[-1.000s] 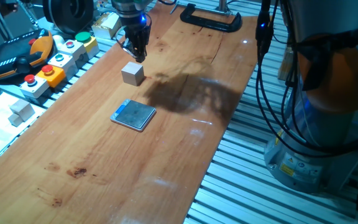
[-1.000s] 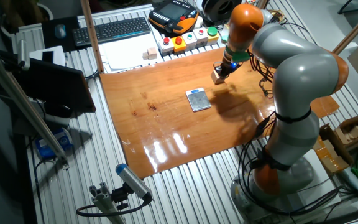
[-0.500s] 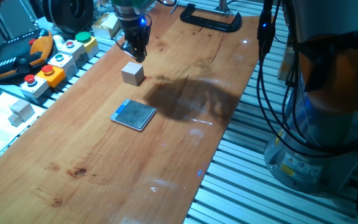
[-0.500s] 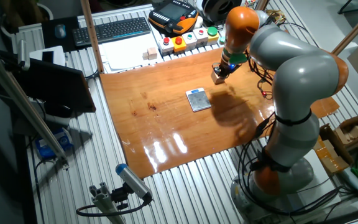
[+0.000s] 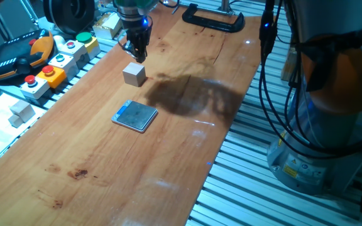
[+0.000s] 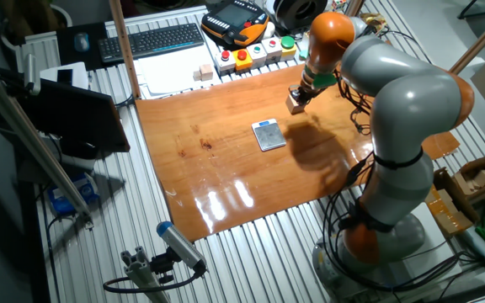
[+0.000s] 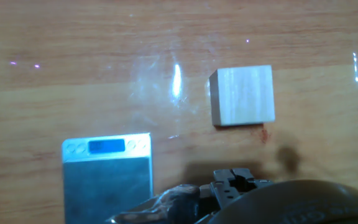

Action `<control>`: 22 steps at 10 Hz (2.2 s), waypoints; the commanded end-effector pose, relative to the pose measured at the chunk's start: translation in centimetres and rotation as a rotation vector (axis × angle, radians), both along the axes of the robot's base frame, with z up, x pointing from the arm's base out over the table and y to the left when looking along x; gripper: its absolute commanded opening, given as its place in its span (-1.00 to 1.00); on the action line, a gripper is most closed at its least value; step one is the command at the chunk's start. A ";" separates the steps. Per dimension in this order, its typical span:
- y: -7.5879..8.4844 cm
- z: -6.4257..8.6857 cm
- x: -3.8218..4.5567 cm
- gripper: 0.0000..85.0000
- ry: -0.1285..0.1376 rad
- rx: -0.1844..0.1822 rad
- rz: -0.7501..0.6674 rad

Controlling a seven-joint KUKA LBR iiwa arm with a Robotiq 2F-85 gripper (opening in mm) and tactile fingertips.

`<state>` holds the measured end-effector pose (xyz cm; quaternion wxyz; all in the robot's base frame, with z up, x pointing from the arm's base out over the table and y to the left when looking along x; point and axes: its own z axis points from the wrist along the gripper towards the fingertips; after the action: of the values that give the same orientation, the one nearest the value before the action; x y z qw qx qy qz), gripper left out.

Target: Place the block on the scale

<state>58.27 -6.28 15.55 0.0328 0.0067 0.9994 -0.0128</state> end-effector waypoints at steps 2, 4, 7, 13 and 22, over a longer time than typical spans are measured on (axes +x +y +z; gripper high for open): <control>-0.5 -0.7 0.92 -0.98 0.000 0.005 0.027; -0.5 -1.0 1.39 -0.16 -0.002 0.013 0.016; -1.0 -1.4 2.16 0.51 -0.007 0.034 0.021; -1.8 -3.2 3.77 0.80 -0.003 0.007 0.058; -2.7 -5.8 5.14 0.94 -0.003 0.027 0.058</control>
<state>63.44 -9.03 9.72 0.0353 -0.0221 0.9991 0.0005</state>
